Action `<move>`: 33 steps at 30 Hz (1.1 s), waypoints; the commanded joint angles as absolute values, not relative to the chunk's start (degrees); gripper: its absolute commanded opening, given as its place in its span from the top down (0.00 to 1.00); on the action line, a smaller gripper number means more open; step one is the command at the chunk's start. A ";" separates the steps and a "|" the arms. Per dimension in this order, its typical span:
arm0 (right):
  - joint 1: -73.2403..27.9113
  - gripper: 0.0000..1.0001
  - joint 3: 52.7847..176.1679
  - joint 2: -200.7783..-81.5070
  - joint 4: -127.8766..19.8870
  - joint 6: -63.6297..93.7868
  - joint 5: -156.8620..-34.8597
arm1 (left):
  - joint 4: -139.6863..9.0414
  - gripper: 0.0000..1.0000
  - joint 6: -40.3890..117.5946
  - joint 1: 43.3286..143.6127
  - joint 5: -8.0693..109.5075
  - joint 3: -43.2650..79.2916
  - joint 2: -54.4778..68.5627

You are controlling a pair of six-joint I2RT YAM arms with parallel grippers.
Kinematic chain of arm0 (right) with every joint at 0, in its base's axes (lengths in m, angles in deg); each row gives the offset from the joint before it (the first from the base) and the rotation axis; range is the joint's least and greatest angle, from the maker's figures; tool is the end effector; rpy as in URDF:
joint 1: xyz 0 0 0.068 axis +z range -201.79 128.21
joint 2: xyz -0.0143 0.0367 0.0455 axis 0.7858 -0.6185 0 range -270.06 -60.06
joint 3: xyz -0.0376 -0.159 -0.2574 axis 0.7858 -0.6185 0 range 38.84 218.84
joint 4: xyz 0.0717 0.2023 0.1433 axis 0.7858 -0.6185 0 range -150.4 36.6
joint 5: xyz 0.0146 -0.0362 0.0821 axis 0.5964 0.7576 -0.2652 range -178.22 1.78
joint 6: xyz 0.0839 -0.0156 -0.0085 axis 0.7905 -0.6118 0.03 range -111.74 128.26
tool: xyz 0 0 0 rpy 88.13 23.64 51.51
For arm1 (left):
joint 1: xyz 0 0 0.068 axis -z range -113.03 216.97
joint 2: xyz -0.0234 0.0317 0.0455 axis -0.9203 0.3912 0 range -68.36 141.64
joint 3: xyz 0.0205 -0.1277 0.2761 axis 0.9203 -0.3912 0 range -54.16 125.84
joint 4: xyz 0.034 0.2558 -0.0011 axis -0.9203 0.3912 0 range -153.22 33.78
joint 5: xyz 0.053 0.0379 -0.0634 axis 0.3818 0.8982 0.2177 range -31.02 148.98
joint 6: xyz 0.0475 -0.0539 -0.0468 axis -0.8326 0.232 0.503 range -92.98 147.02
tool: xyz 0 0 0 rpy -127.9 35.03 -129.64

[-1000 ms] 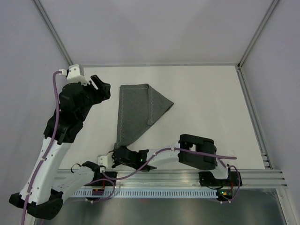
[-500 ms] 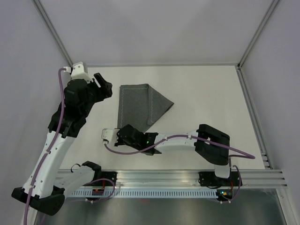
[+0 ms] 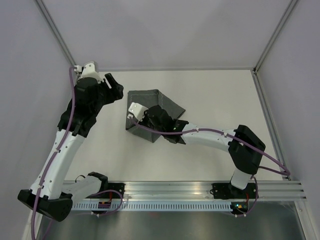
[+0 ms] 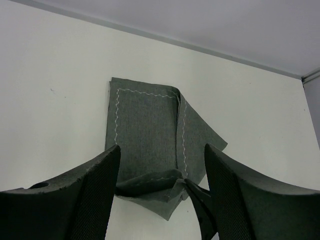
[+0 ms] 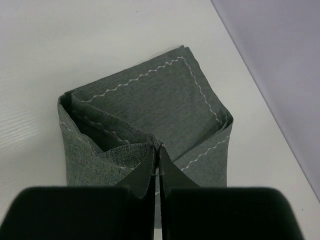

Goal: Fold the napkin, place the utensils inside, and roll it up
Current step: Fold the napkin

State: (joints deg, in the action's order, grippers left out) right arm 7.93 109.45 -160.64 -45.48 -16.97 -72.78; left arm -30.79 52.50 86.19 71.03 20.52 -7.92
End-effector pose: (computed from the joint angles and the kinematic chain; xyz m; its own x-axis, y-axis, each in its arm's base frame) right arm 0.2441 0.3782 0.2817 0.1307 -0.5913 -0.7958 -0.7211 0.4942 -0.4857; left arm 0.2254 -0.0620 0.4432 -0.3240 -0.3325 -0.8857 -0.0054 0.9368 -0.3498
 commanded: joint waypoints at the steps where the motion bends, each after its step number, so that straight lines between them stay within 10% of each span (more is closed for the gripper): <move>1: 6.05 0.99 109.24 -156.92 -47.77 -15.29 -71.52 | -33.77 0.27 51.72 85.34 67.77 22.92 -6.93; 33: -2.22 1.00 111.53 -152.70 -53.22 -15.38 -68.09 | -38.08 0.28 52.16 81.74 59.77 20.29 -0.51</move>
State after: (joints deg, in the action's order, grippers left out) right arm -1.27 109.28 -154.71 -52.21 -15.07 -71.12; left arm -35.89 52.50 82.35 61.77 20.56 -0.84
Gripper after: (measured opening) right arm 0.012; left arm 0.728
